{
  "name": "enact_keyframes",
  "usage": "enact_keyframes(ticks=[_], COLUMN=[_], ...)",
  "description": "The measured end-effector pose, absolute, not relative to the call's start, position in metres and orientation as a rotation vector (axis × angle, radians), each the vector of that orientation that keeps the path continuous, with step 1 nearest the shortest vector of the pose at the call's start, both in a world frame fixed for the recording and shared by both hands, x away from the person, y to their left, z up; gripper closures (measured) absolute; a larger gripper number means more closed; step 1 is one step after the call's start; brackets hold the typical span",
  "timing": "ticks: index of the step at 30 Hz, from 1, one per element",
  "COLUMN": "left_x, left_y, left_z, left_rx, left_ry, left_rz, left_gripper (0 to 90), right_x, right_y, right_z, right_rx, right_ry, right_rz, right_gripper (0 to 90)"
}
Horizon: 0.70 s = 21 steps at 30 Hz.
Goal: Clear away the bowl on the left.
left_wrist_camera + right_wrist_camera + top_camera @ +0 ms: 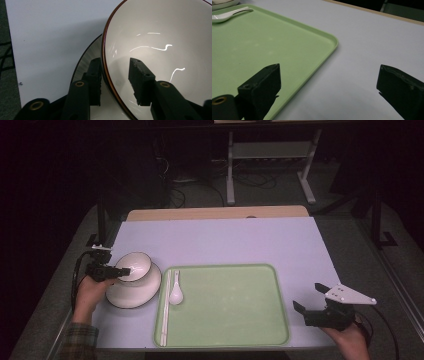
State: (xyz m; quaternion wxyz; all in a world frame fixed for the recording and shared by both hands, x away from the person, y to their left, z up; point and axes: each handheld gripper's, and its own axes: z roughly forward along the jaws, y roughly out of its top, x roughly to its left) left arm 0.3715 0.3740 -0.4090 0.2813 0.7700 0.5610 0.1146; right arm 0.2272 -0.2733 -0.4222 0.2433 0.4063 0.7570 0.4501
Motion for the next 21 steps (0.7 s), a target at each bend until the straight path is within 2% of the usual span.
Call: enact_keyframes(ticks=[4,13,21], left_x=[0.3720,0.3718,0.3707], left_y=[0.3746,0.3759,0.3759], left_z=[-0.4082,-0.4042,-0.4019], left_rx=[2.056,2.005,2.007], left_ry=[1.513,1.498,1.481], left_rz=[0.318,0.230,0.207], left_gripper=[71.6,81.3,82.7], right_x=[0.2272,0.2272,0.2271], right_y=[-0.2734,-0.2736,-0.2737], right_z=[-0.4222,-0.4224,-0.4223], right_rx=[1.111,1.112,1.112], right_ry=[2.067,2.068,2.067], right_rz=[1.226,1.225,1.226], right_gripper=[4.6,4.6,4.6])
